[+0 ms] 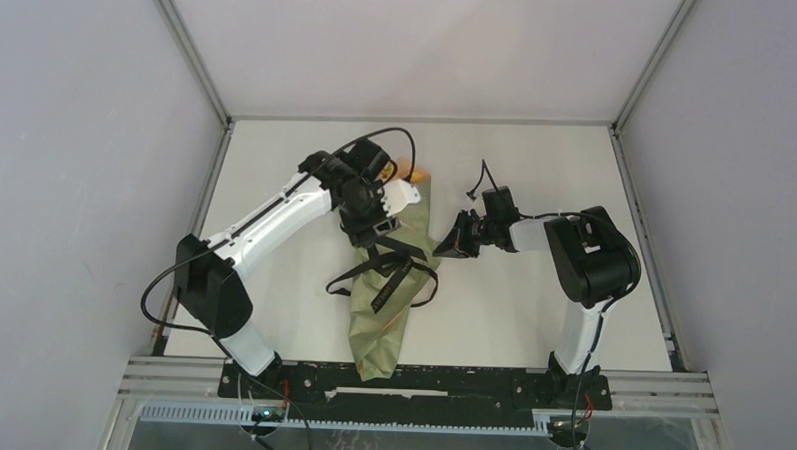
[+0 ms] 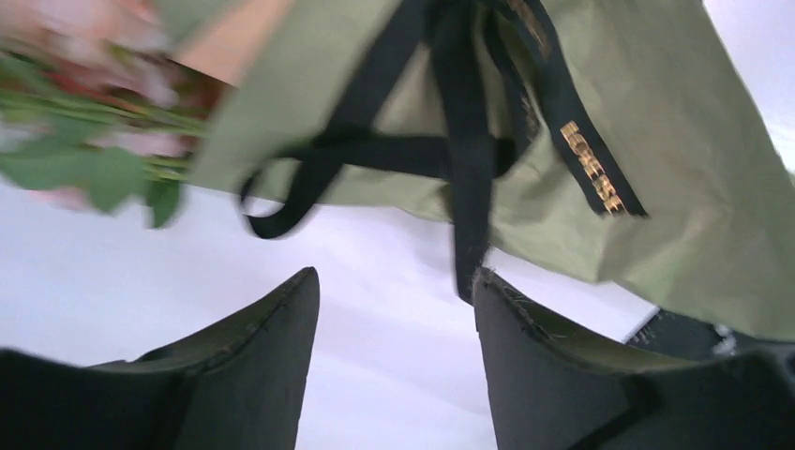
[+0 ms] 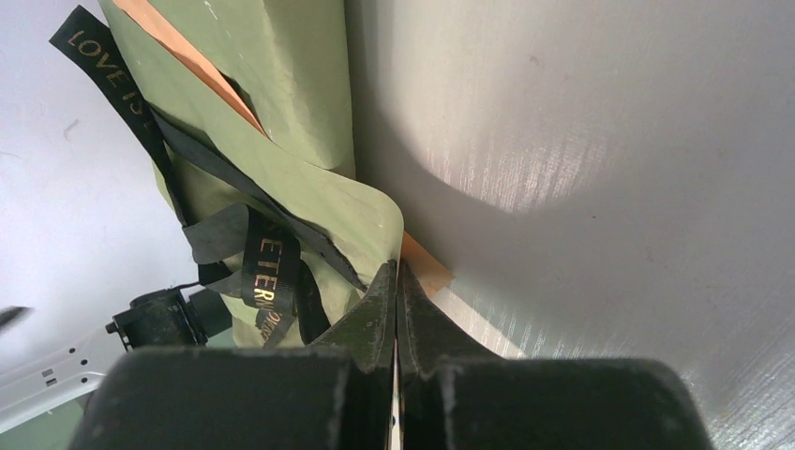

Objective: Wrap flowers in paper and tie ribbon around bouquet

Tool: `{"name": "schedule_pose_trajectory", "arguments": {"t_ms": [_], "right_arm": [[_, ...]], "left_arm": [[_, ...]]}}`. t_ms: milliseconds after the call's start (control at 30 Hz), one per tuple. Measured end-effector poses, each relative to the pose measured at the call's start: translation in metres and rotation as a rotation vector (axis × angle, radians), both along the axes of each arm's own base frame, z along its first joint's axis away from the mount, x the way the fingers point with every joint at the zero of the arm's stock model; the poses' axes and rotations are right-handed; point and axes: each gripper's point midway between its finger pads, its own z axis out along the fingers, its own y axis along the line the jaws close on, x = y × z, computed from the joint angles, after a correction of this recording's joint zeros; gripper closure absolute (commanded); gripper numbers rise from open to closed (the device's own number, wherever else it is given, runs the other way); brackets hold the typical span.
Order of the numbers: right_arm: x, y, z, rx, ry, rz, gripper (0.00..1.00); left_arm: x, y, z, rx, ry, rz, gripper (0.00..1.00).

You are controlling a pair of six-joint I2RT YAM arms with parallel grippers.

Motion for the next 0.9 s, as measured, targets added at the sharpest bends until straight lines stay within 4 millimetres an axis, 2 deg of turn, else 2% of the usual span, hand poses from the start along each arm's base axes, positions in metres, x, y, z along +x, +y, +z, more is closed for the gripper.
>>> {"name": "schedule_pose_trajectory", "arguments": {"t_ms": [133,200,267,333,367,433,500,633,767,833,900], "right_arm": [[0.000,0.000,0.000,-0.002,0.001,0.001,1.00],[0.000,0.000,-0.001,-0.003,0.000,0.002,1.00],[0.000,-0.001,-0.001,-0.006,-0.002,0.003,0.93],[0.000,-0.002,-0.002,-0.012,-0.006,0.003,0.79],[0.000,-0.002,-0.003,-0.019,-0.007,0.001,0.74],[0.000,-0.004,-0.003,-0.034,-0.009,-0.001,0.69],[0.001,-0.008,0.003,-0.059,-0.035,0.000,0.65],[0.006,-0.018,0.031,-0.115,-0.135,0.008,0.63],[0.010,-0.020,0.085,-0.160,-0.348,0.041,0.64],[0.003,-0.008,0.106,-0.160,-0.443,0.093,0.64],[-0.013,0.015,0.118,-0.135,-0.506,0.182,0.62]], "left_arm": [[-0.037,0.020,-0.042,0.048,0.131,-0.017,0.32],[-0.045,0.026,-0.056,0.060,0.169,-0.009,0.29],[-0.042,0.031,-0.061,0.032,0.186,0.026,0.25],[-0.030,0.035,-0.060,-0.009,0.178,0.069,0.23],[-0.025,0.035,-0.060,-0.031,0.170,0.081,0.23],[-0.016,0.035,-0.064,-0.074,0.156,0.096,0.25],[-0.018,0.029,-0.073,-0.099,0.162,0.083,0.28],[-0.027,0.020,-0.093,-0.112,0.200,0.053,0.37],[-0.026,0.012,-0.107,-0.136,0.211,0.049,0.52],[-0.024,0.010,-0.108,-0.146,0.206,0.056,0.56],[-0.022,0.008,-0.108,-0.155,0.198,0.060,0.57]]}}
